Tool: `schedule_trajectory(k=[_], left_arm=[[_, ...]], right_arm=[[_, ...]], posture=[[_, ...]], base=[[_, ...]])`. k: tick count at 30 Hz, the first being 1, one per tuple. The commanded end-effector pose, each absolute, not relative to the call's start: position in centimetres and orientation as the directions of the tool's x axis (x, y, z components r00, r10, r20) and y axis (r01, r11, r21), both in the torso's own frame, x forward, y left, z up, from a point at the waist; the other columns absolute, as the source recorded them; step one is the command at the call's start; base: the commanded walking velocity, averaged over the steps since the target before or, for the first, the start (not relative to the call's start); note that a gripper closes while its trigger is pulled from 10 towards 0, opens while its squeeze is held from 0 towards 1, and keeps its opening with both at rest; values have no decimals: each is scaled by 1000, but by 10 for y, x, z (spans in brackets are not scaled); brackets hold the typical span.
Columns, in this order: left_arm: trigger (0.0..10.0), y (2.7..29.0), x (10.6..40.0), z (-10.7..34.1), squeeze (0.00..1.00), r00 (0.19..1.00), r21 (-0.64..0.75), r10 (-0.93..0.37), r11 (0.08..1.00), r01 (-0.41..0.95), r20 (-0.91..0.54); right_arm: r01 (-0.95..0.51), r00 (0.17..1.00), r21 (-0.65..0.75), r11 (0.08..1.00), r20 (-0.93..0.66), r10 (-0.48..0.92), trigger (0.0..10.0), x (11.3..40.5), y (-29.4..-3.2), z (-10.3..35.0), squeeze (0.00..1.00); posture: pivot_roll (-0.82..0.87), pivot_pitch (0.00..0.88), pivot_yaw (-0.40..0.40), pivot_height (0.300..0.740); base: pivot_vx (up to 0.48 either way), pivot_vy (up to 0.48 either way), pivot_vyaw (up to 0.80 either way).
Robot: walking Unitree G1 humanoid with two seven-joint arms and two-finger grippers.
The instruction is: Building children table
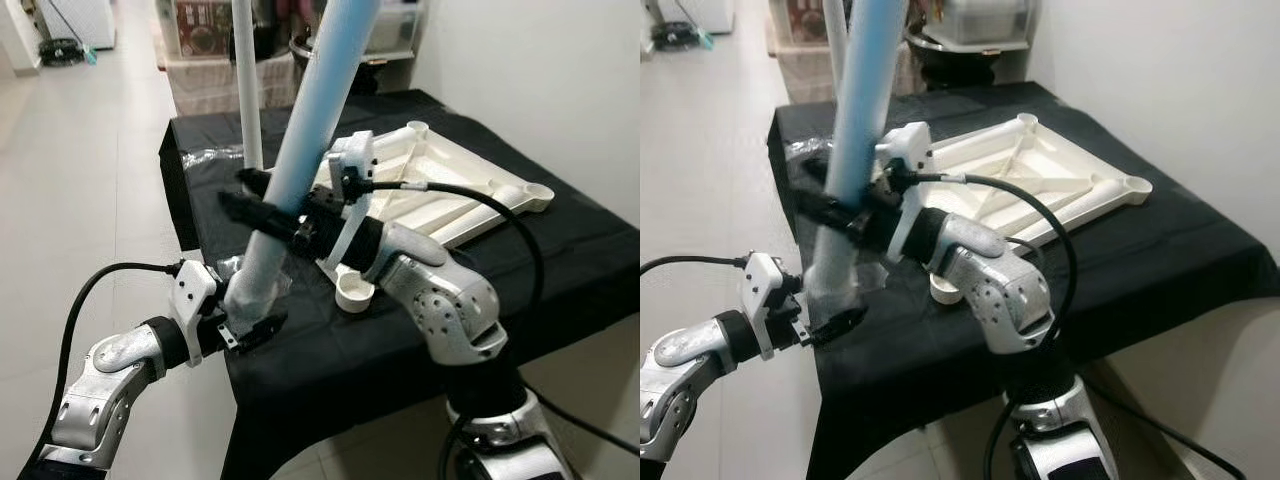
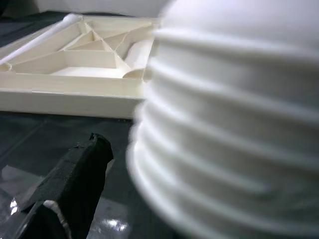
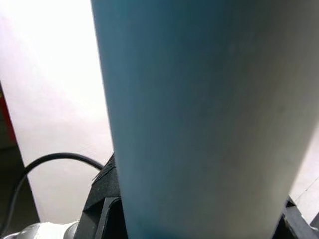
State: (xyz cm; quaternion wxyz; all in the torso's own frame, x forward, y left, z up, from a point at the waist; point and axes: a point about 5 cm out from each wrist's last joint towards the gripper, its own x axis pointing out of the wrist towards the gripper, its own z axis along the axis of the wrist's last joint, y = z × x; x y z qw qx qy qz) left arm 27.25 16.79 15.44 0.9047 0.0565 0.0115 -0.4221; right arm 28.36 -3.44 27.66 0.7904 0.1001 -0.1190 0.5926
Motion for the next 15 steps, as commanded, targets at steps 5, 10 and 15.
schedule_trajectory(k=[5,10,15], left_arm=[[10000,162,276,157,0,608,96,-792,601,793,-63],[10000,150,273,169,0,545,121,-837,537,835,-45],[10000,144,269,177,0,509,126,-860,502,856,-27]], right_arm=[[-980,193,18,196,301,934,10000,269,-29,273,0],[-982,189,28,188,255,948,10000,266,-28,261,0],[-971,236,27,236,229,944,10000,273,-31,257,0]], posture=[[41,0,-41,740],[44,0,-47,740],[45,0,-47,740]], base=[[0,0,0],[0,0,0],[0,0,0]])
